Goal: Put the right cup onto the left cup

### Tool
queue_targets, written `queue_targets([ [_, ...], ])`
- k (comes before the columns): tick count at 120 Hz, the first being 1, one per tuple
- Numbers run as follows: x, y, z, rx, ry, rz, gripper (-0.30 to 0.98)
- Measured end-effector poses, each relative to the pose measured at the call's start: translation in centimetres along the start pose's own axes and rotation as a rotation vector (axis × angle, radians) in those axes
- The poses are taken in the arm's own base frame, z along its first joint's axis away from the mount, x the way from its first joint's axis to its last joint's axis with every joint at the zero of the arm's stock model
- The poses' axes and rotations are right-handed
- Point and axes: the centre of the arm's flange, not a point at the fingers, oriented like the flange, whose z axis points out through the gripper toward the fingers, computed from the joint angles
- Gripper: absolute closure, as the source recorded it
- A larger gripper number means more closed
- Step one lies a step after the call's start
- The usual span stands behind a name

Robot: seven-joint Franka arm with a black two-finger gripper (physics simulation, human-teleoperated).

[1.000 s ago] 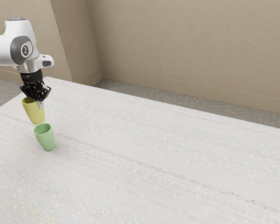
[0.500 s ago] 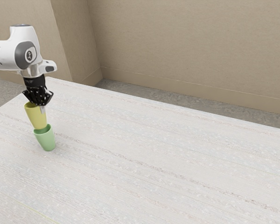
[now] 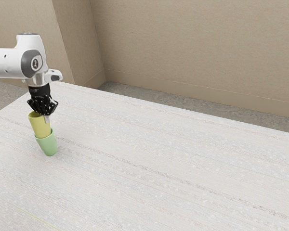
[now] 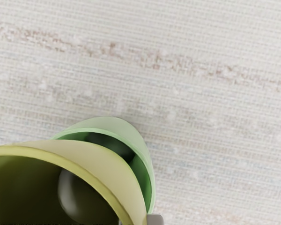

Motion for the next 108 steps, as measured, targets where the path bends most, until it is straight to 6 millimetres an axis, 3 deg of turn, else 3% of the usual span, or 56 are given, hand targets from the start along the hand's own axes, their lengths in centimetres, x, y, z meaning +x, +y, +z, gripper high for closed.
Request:
queue_targets([
  [12,0.1,0.0,0.4,0.000,-0.006,0.001,0.77],
  [33,0.1,0.0,0.1,-0.004,0.006,0.005,0.40],
  [44,-0.3,0.1,-1.1,-0.001,0.028,0.008,0.27],
  [68,-2.7,1.3,-7.4,0.005,0.118,0.031,0.12],
  [91,-6.4,4.6,-15.1,0.000,0.186,0.087,0.06],
  [108,-9.3,8.3,-20.9,-0.006,0.226,0.146,0.04],
])
